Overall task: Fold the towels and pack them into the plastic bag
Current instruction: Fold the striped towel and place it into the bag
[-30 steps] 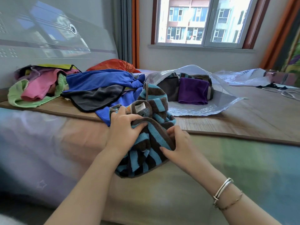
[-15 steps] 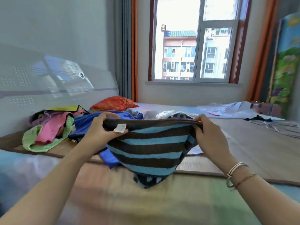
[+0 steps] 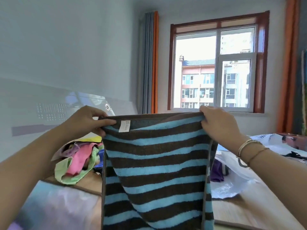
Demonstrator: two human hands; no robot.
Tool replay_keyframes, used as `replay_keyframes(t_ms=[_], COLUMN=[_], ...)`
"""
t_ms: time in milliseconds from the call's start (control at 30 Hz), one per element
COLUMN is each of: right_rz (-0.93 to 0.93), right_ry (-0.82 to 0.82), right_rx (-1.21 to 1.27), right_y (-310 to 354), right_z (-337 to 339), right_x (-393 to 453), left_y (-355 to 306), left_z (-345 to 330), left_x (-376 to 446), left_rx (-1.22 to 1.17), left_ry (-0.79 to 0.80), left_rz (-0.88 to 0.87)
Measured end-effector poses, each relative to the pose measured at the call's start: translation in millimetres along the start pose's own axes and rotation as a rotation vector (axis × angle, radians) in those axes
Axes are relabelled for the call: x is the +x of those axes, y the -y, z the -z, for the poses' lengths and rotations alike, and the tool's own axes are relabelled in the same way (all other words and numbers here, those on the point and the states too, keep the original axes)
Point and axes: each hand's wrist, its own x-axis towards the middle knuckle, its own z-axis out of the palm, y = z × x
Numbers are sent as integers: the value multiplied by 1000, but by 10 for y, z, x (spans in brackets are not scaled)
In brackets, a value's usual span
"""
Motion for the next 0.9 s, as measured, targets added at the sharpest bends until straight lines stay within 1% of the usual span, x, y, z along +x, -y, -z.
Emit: replay_keyframes(t_ms=[33,67,133,167,267,300,400,433,533,600,667,700,733,767,833,867,900], right_rz=[17,51,140,172,198,197,191,200,239,261,233,237,244,232,140,88,46], right_ry=[16,73,239,290,343,358,477,531,697,793,867,853,790,658,255,67,-62], right_rx=[18,47,114,154,255,281,305,293,269,270,284,247,186,142,177,225,274], right_y=[41,86,174,222,391,449,629,689,842,926,1017,1067,1119,1165,1230,1245,1246], right_z=[-63,-149,-376,-496,-794,-889,-1157,-1250,-1548,-1797,-2044,-2133,-2186,-2207,-2112,-2024,-1954], right_x=[26,46,50,37,7,12,56,79,191,315,493,599,724,871,1166,1298,1412], left_y=[81,172,399,513,835,937,1209,1299,1563,1754,1912,1982,2028,2043,1979,1897,1800], left_z=[65,117,168,177,170,174,214,223,220,198,179,177,178,188,241,271,292], left_x=[-17,-39,-69,-91,-131,-144,-153,-146,-62,64,246,369,504,648,926,1038,1124], left_rx=[-29,-68,-136,-172,-276,-307,-392,-356,-90,-26,16,17,1,-30,-55,-56,-80], left_ry=[27,45,47,32,-38,-38,50,82,109,106,106,74,4,-101,-333,-417,-476], left_rz=[46,80,147,179,250,266,291,290,316,374,445,470,466,432,281,200,121])
